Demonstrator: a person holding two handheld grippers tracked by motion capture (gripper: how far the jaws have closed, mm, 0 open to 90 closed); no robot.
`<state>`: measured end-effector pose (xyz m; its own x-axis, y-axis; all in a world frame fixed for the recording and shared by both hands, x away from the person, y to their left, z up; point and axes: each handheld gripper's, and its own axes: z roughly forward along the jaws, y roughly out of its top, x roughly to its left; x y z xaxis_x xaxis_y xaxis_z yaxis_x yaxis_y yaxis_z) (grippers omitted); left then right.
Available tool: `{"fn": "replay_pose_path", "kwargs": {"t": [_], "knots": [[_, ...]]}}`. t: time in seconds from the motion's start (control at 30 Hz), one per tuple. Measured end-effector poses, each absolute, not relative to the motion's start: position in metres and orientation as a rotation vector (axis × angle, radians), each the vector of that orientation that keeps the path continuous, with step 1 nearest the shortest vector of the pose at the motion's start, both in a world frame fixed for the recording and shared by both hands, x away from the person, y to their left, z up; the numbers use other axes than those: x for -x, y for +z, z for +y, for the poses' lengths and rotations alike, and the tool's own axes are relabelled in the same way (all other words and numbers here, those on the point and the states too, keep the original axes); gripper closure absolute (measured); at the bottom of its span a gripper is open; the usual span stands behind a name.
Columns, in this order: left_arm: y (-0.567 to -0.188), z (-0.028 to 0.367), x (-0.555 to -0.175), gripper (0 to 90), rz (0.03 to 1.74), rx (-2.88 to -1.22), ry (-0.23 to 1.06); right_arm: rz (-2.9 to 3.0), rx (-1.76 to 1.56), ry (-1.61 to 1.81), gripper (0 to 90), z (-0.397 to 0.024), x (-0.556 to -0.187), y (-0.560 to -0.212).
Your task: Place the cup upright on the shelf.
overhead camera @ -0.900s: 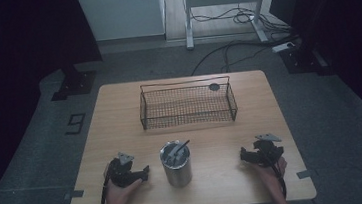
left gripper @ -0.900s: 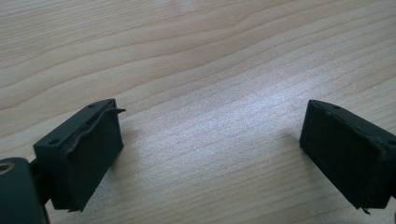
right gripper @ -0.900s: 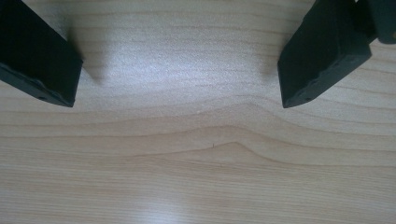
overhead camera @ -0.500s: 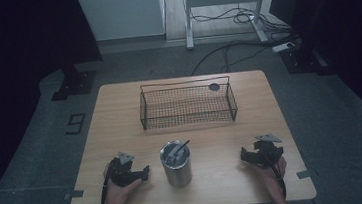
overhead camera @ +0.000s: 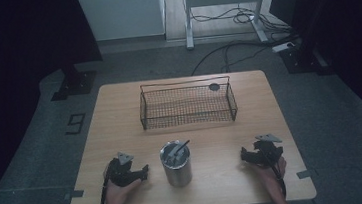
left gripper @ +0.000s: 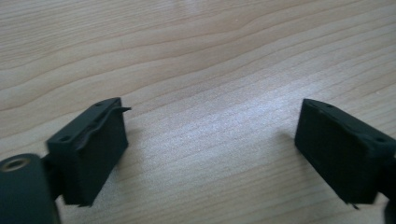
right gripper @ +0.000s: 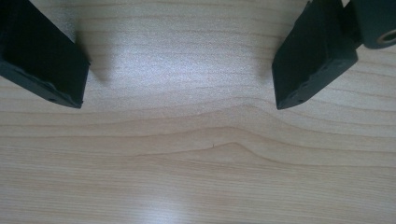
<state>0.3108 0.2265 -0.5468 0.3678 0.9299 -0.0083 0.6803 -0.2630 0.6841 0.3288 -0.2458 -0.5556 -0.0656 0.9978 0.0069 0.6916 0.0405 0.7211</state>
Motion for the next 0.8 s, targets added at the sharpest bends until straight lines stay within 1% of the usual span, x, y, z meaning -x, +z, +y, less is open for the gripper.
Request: {"fn": "replay_pose_path", "kwargs": {"t": [0.03,0.3,0.67,0.8], "knots": [[-0.546,0.227,-0.31,14.7,1.394,-2.028,0.541,1.81,-1.702,0.779,4.0,-0.246,-0.329,-0.556],[-0.521,0.226,-0.299,13.5,1.295,-1.973,0.534,1.807,-1.701,0.779,4.4,-0.246,-0.329,-0.556],[-0.498,0.229,-0.284,11.1,1.246,-1.885,0.459,1.807,-1.699,0.781,5.1,-0.246,-0.329,-0.556],[-0.489,0.229,-0.276,10.8,1.211,-1.865,0.457,1.806,-1.698,0.781,5.2,-0.246,-0.328,-0.556]]}}
